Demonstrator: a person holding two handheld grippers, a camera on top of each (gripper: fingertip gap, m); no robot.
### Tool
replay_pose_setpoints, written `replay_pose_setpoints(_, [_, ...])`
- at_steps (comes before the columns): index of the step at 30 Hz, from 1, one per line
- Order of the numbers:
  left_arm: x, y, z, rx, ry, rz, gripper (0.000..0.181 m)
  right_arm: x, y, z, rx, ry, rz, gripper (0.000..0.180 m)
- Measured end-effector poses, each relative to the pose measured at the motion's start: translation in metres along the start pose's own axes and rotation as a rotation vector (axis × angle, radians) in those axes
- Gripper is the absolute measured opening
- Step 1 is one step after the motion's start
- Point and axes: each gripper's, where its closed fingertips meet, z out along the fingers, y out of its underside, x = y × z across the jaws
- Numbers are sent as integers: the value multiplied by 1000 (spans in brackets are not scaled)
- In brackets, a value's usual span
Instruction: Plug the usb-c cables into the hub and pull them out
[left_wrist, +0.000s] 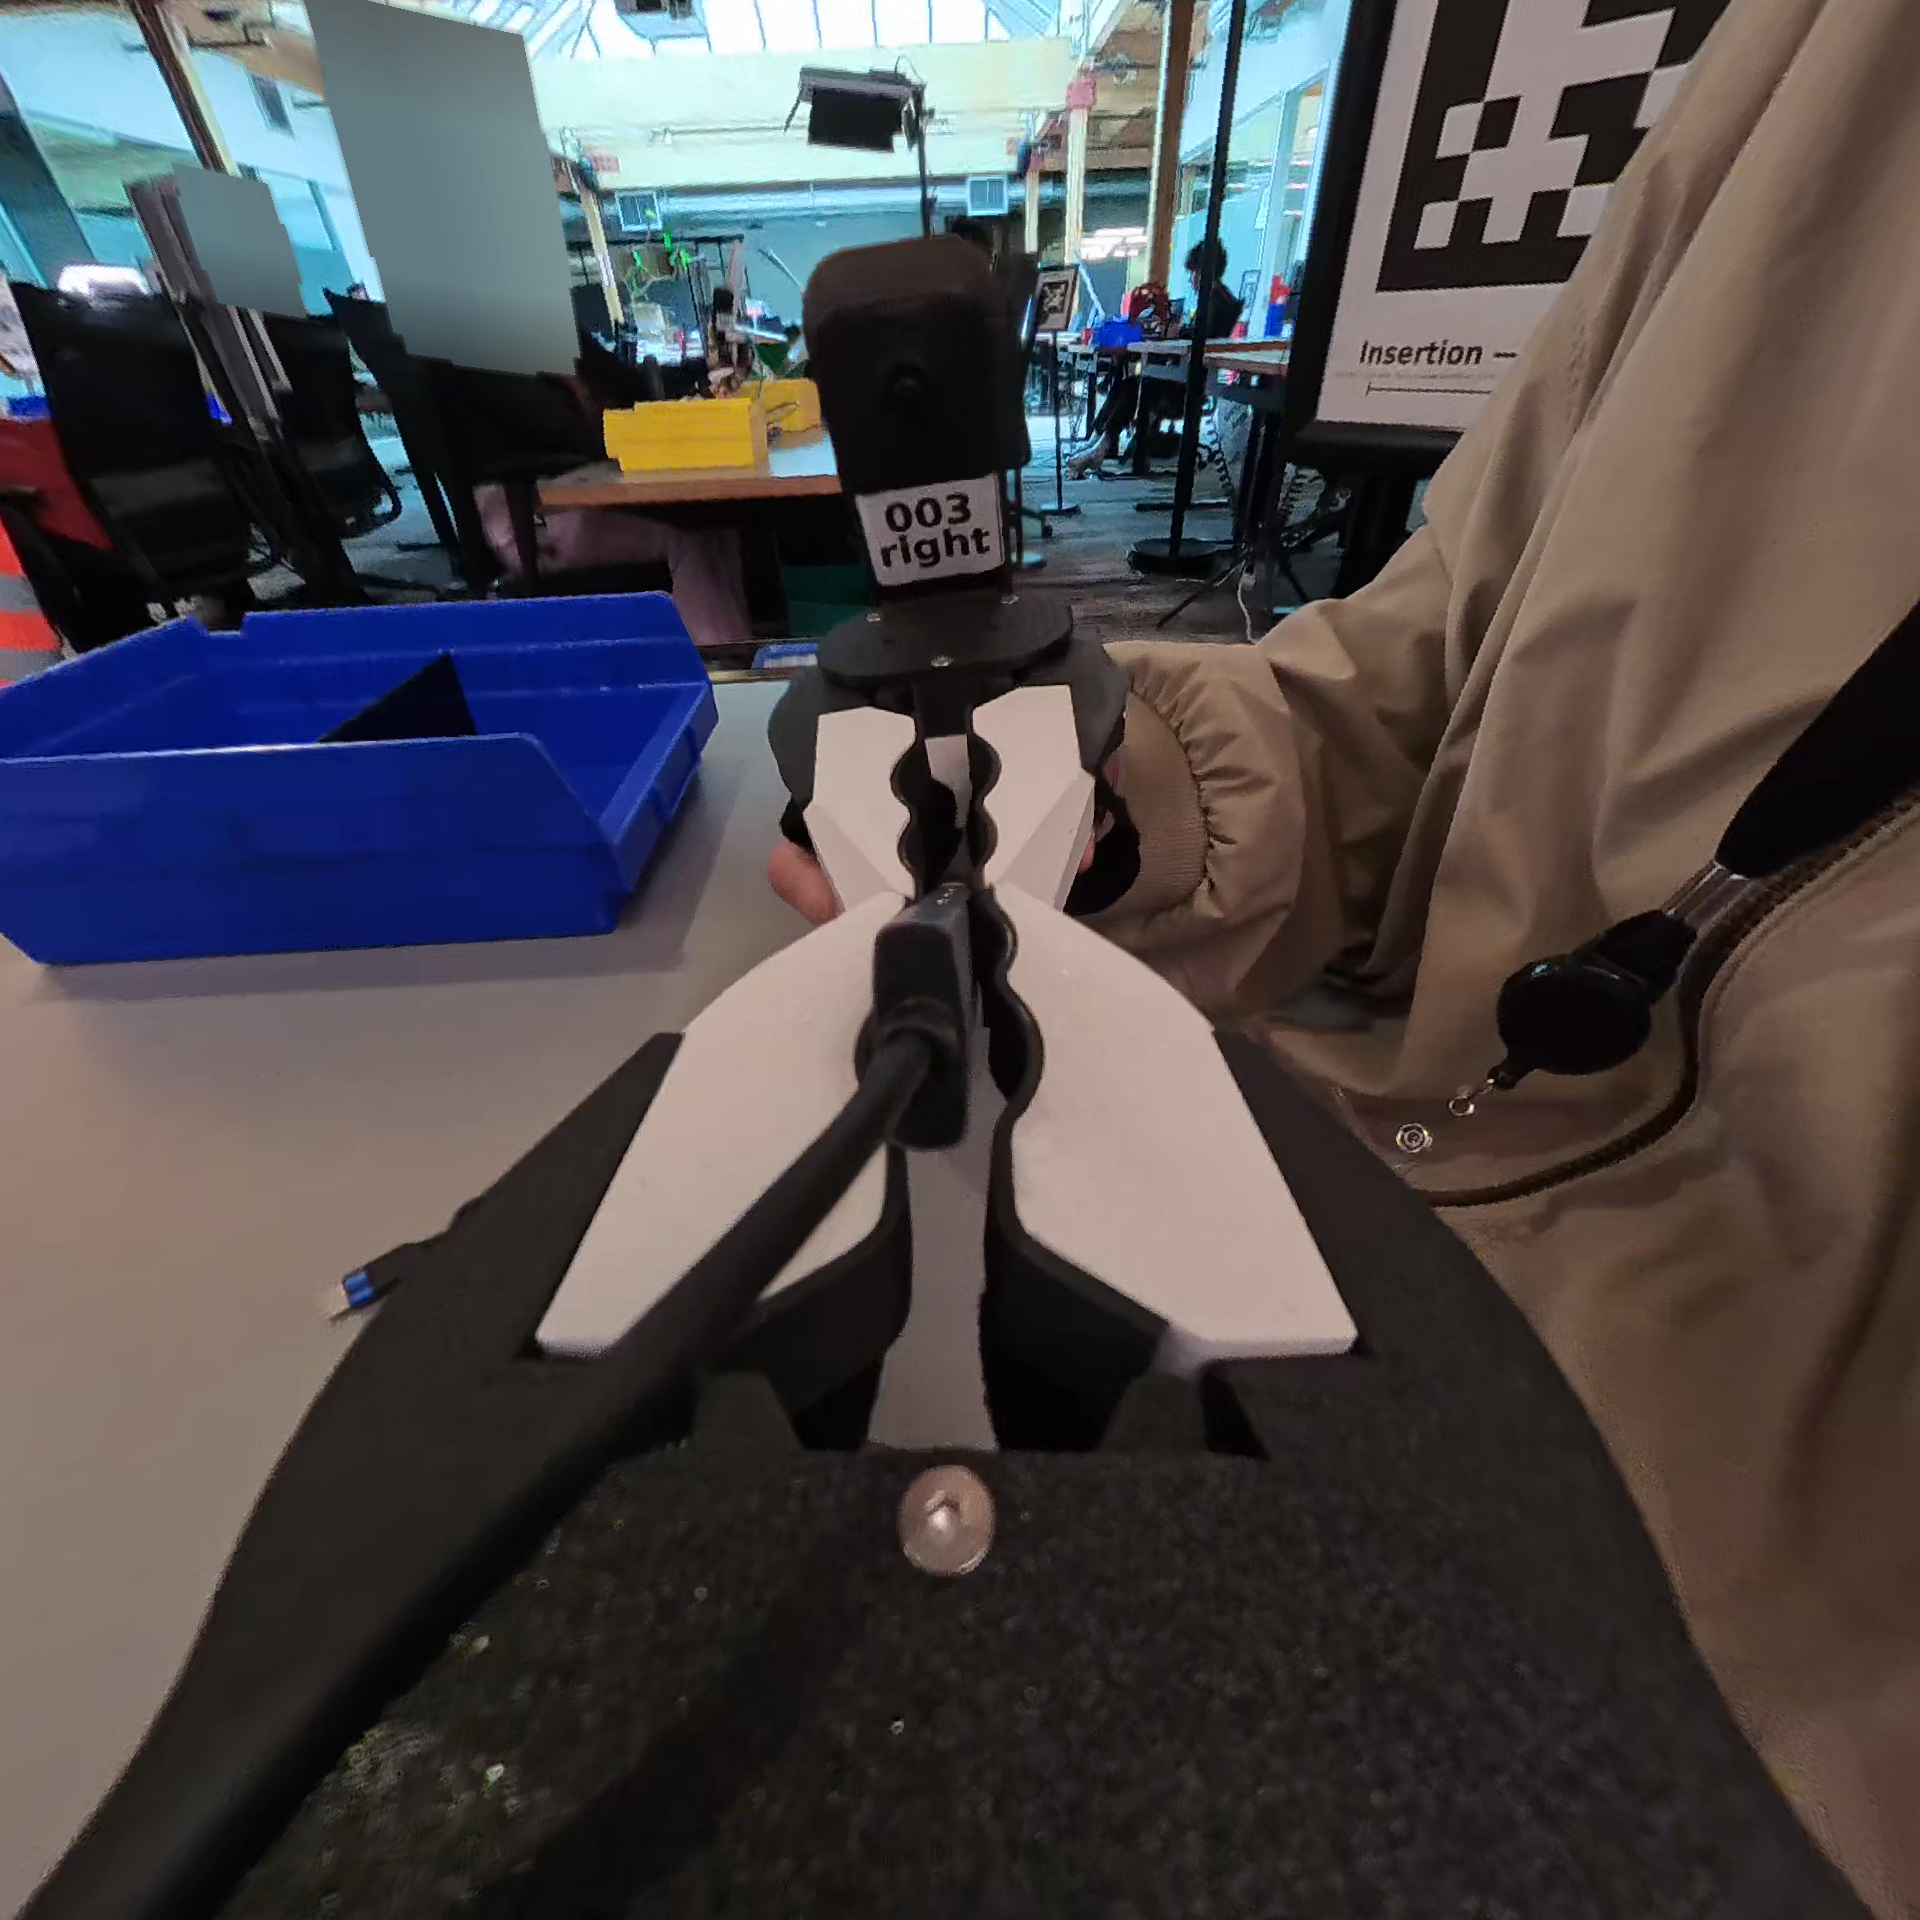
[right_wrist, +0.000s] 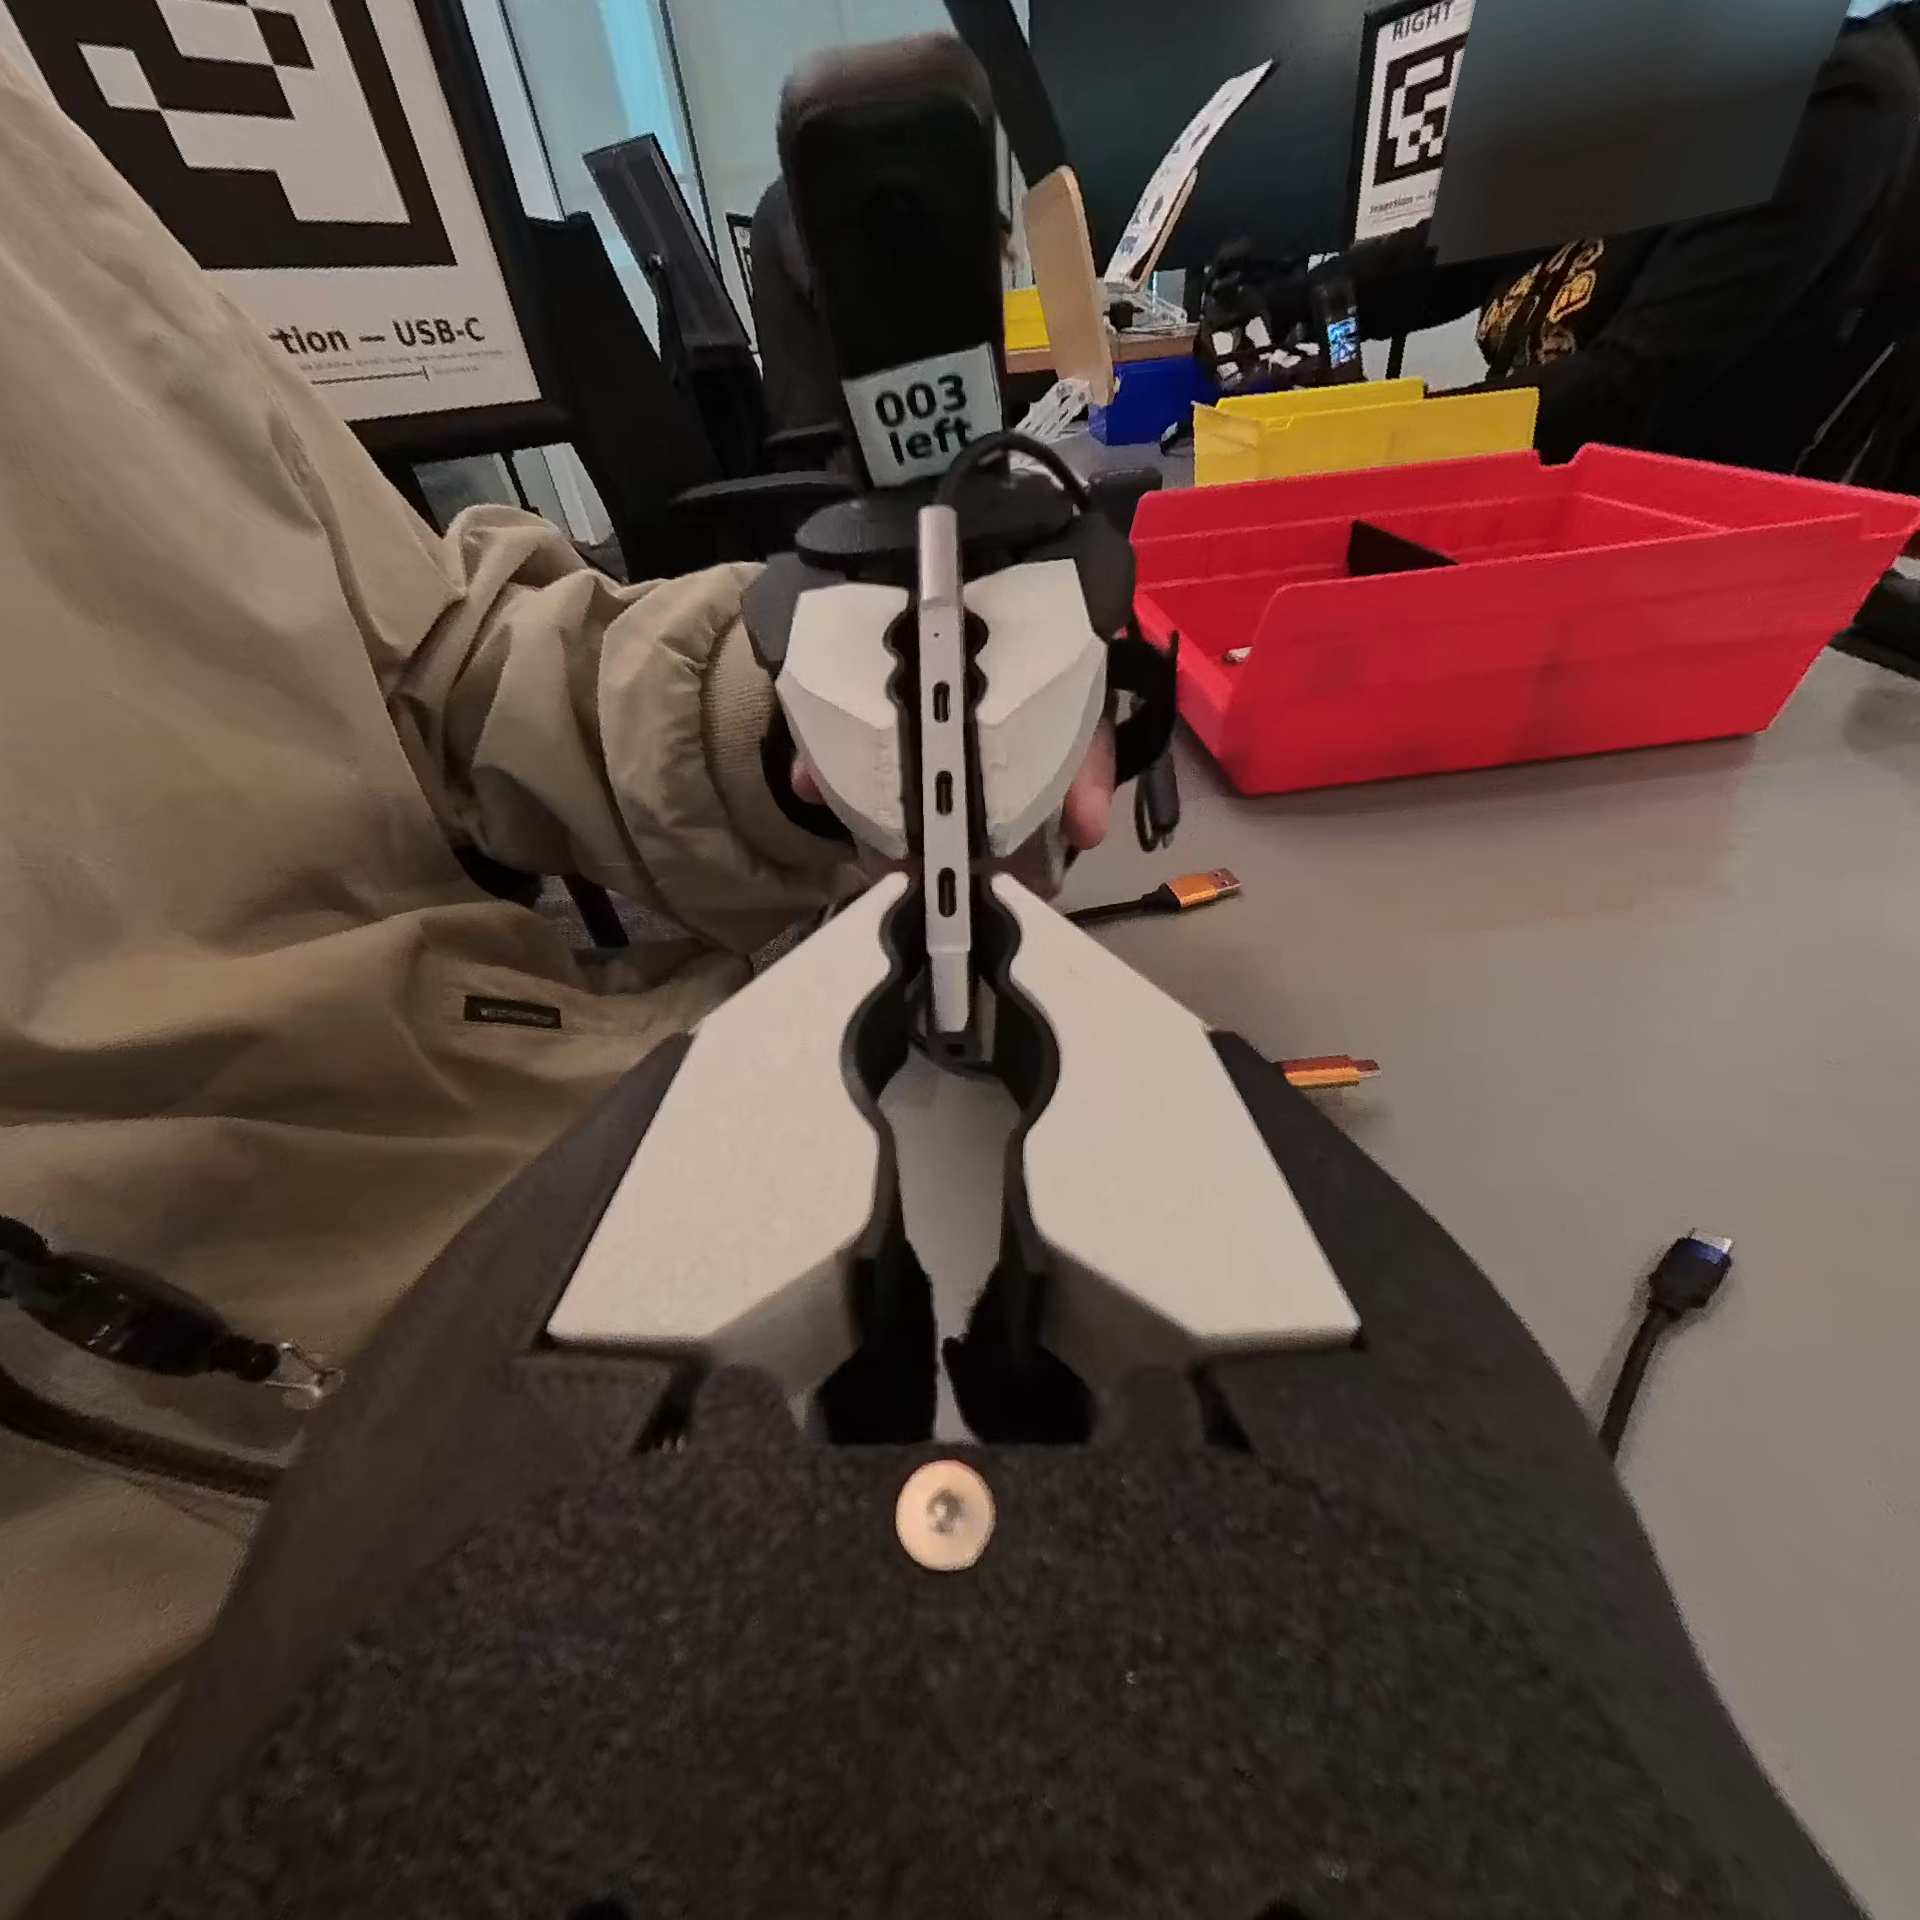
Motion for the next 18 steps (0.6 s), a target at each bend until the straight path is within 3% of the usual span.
replay_pose_setpoints(8, [8,8,0,-68,11,36,9,-7,8,3,-64,-7,-53,8])
replay_pose_setpoints(11, [5,8,-1,-90,-24,133,9,-5,8,4,-65,2,-31,9])
replay_pose_setpoints(14, [-3,0,-8,-51,-85,197,10,5,0,-1,-5,69,-46,16])
replay_pose_setpoints(18, [-4,-1,-10,-16,-72,163,10,8,1,-7,-13,90,-101,11])
